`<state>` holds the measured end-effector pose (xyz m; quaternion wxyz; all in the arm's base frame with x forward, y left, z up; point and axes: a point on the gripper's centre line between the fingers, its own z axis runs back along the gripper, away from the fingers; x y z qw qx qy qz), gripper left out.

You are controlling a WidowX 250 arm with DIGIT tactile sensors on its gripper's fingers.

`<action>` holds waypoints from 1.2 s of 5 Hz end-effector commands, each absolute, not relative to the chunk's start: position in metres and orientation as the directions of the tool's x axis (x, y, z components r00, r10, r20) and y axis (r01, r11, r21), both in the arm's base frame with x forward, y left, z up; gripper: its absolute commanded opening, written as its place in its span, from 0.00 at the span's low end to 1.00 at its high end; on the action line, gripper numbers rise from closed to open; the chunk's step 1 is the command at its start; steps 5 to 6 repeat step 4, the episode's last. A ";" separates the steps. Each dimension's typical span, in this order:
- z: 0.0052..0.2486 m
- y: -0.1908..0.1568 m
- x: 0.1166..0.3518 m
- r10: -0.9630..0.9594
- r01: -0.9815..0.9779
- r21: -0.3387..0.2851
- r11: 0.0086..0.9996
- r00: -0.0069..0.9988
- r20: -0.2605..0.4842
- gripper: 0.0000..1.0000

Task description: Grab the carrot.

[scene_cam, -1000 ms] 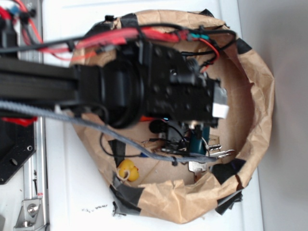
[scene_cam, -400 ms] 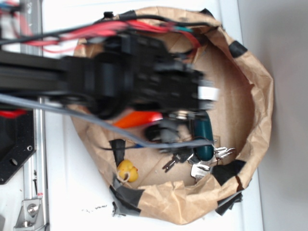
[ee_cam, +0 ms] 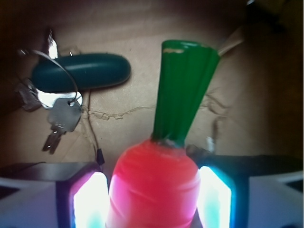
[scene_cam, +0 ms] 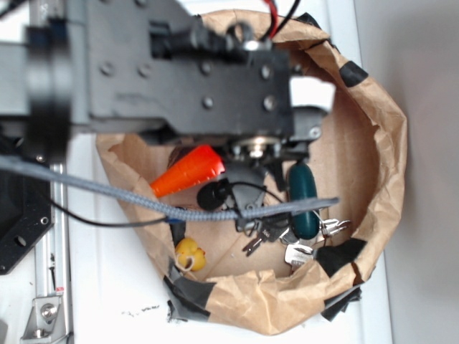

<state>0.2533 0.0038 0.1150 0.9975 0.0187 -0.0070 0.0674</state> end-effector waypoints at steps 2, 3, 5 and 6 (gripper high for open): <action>0.175 0.022 0.272 0.158 -0.168 0.046 0.985 0.973 0.166 0.00; 0.168 0.020 0.272 0.163 -0.173 0.050 0.984 0.975 0.150 0.00; 0.166 0.017 0.273 0.169 -0.178 0.055 0.982 0.976 0.140 0.00; 0.166 0.017 0.273 0.169 -0.178 0.055 0.982 0.976 0.140 0.00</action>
